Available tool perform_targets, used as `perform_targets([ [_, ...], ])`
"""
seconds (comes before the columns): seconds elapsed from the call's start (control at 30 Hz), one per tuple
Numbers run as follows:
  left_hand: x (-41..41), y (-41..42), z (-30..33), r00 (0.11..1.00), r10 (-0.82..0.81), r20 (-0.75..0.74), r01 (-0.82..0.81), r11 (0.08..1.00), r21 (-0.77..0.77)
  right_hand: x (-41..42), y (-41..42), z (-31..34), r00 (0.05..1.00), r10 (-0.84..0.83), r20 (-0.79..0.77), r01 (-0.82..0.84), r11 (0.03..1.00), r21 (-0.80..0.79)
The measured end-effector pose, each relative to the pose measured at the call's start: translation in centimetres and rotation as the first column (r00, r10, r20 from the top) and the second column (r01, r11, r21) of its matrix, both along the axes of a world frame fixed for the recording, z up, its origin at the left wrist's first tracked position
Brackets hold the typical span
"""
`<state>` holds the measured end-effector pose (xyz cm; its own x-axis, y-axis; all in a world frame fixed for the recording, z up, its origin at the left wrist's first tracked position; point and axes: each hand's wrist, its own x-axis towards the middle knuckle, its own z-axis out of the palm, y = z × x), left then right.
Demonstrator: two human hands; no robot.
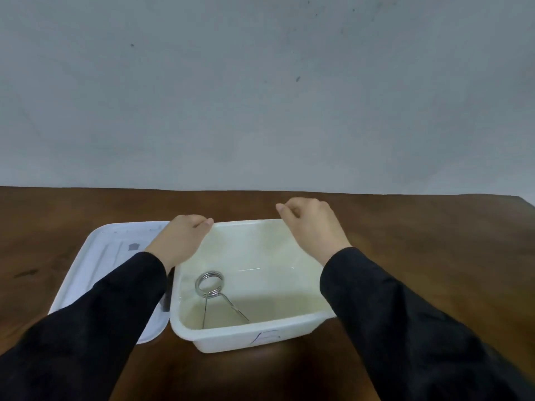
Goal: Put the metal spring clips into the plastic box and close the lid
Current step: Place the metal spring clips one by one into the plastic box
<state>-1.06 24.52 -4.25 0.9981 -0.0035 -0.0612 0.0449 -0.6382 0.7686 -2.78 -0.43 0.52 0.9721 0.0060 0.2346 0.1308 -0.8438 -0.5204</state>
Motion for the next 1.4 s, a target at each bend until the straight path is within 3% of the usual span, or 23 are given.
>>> perform_targets([
  [0.07, -0.1, -0.2, 0.0, 1.0, 0.017, 0.013, -0.018, 0.999, 0.036, 0.4, -4.9, -0.3, 0.991, -0.134, -0.011, 0.134, 0.991, 0.016],
  [0.17, -0.2, -0.2, 0.1, 0.999, 0.031, 0.04, -0.033, 0.998, 0.045, 0.7, -11.7, -2.6, 0.937, -0.296, -0.185, 0.28, 0.954, -0.107],
  [0.27, -0.3, -0.4, 0.2, 0.999, 0.044, 0.03, -0.045, 0.998, 0.037, 0.4, -16.4, -6.7, 0.826, -0.375, -0.42, 0.287, 0.922, -0.26],
  [0.37, -0.2, -0.4, 0.1, 0.999, 0.039, 0.031, -0.04, 0.999, 0.034, 0.1, -18.2, -10.0, 0.752, -0.409, -0.517, 0.25, 0.903, -0.35],
  [0.73, -0.6, -0.5, 0.1, 0.998, 0.068, 0.017, -0.068, 0.998, 0.01, 0.5, -18.4, -11.6, 0.741, -0.425, -0.519, 0.219, 0.885, -0.411],
  [0.97, -0.6, -0.4, 0.2, 0.999, 0.046, 0.009, -0.046, 0.999, 0.0, 1.1, -18.7, -7.0, 0.845, -0.411, -0.342, 0.263, 0.877, -0.403],
  [1.1, -0.6, -0.3, 0.1, 0.999, 0.034, 0.014, -0.034, 0.999, -0.016, 1.2, -16.4, 1.2, 0.934, -0.316, -0.167, 0.243, 0.905, -0.349],
  [1.2, -0.5, -0.5, 0.1, 1.0, 0.019, 0.006, -0.019, 1.0, 0.0, -0.5, -10.8, 7.7, 0.985, -0.113, -0.127, 0.083, 0.971, -0.225],
  [1.3, -0.5, 0.0, 0.3, 0.999, -0.016, -0.042, 0.014, 0.999, -0.039, -3.3, -2.8, 9.9, 0.967, 0.162, -0.196, -0.164, 0.986, 0.007],
  [1.4, -0.5, 1.0, 0.2, 0.987, -0.029, -0.158, -0.004, 0.979, -0.204, -3.4, 3.7, 6.6, 0.894, 0.329, -0.304, -0.359, 0.932, -0.047],
])
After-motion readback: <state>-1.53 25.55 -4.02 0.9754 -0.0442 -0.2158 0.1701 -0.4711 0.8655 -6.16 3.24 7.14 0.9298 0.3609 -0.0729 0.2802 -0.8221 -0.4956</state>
